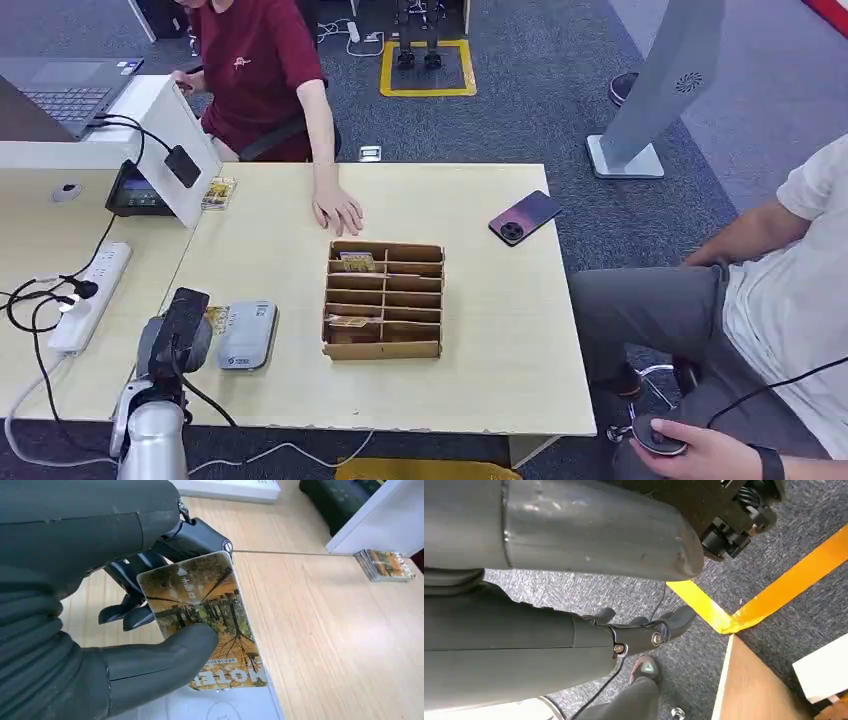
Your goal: Pass the card to the sensor for recognition and then transmit it.
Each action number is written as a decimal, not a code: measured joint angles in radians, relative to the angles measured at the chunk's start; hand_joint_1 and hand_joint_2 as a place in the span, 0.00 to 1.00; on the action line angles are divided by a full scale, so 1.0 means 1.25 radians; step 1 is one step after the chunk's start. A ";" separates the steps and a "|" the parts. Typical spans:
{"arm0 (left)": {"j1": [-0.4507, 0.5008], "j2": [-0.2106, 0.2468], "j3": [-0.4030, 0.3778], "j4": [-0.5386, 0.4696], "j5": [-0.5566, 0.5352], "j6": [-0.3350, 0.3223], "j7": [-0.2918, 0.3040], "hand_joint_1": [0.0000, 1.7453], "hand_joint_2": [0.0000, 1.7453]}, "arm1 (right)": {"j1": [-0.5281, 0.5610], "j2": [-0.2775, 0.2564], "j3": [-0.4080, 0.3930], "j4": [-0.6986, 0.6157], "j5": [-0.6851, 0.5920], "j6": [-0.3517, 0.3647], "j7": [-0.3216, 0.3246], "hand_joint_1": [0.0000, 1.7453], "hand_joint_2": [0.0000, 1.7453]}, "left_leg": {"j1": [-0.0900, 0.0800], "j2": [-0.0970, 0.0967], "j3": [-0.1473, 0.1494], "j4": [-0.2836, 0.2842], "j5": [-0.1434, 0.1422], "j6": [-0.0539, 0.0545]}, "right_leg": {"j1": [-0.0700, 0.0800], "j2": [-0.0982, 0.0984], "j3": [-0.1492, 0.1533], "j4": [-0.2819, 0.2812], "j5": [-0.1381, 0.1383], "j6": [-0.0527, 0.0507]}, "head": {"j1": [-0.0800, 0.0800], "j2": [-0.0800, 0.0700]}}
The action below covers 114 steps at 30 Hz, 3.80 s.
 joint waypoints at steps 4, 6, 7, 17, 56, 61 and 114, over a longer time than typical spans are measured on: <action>0.000 0.001 0.000 0.012 0.001 -0.003 0.000 1.00 1.00 | -0.001 0.002 -0.005 -0.002 0.005 0.001 0.000 0.00 0.00 | 0.000 0.000 0.000 0.000 0.000 0.000 | 0.000 0.000 0.000 0.000 0.000 0.000 | 0.000 0.000; -0.001 0.002 0.001 0.016 0.001 -0.004 0.000 1.00 1.00 | -0.001 0.002 -0.008 -0.003 0.005 0.001 -0.001 0.00 0.00 | 0.000 0.000 0.000 0.000 0.000 0.000 | 0.000 0.000 0.000 0.000 0.000 0.000 | 0.000 0.000; -0.001 0.003 0.001 0.020 0.001 -0.004 0.000 1.00 1.00 | -0.001 0.002 -0.010 -0.003 0.006 0.001 -0.003 0.00 0.00 | 0.000 0.000 0.000 0.000 0.000 0.000 | 0.000 0.000 0.000 0.000 0.000 0.000 | 0.000 0.000; 0.001 0.015 0.011 0.044 0.119 -0.079 -0.008 1.00 1.00 | -0.005 0.002 -0.019 -0.004 0.027 0.010 -0.009 0.00 0.00 | 0.000 0.000 0.000 0.000 0.000 0.000 | 0.000 0.000 0.000 0.000 0.000 0.000 | 0.000 0.000; 0.004 0.048 0.004 0.101 0.018 -0.034 0.044 1.00 1.00 | -0.013 0.005 -0.038 -0.004 0.056 0.017 -0.010 0.00 0.00 | 0.000 0.000 0.001 0.000 0.000 0.000 | 0.000 0.000 0.001 0.000 0.000 0.000 | 0.000 0.000; 0.003 0.048 0.003 0.101 -0.009 -0.028 0.044 1.00 1.00 | -0.013 0.005 -0.038 -0.005 0.060 0.017 -0.010 0.00 0.00 | 0.000 0.000 0.001 0.000 0.000 -0.001 | 0.000 0.000 0.001 0.000 0.000 0.000 | 0.000 0.000; 0.048 0.039 -0.083 0.132 0.072 -0.114 -0.075 1.00 1.00 | -0.018 0.022 -0.071 -0.016 0.089 0.020 -0.023 0.00 0.00 | -0.001 -0.003 0.004 0.000 0.001 0.000 | -0.002 -0.003 0.005 0.000 0.000 0.000 | 0.000 0.000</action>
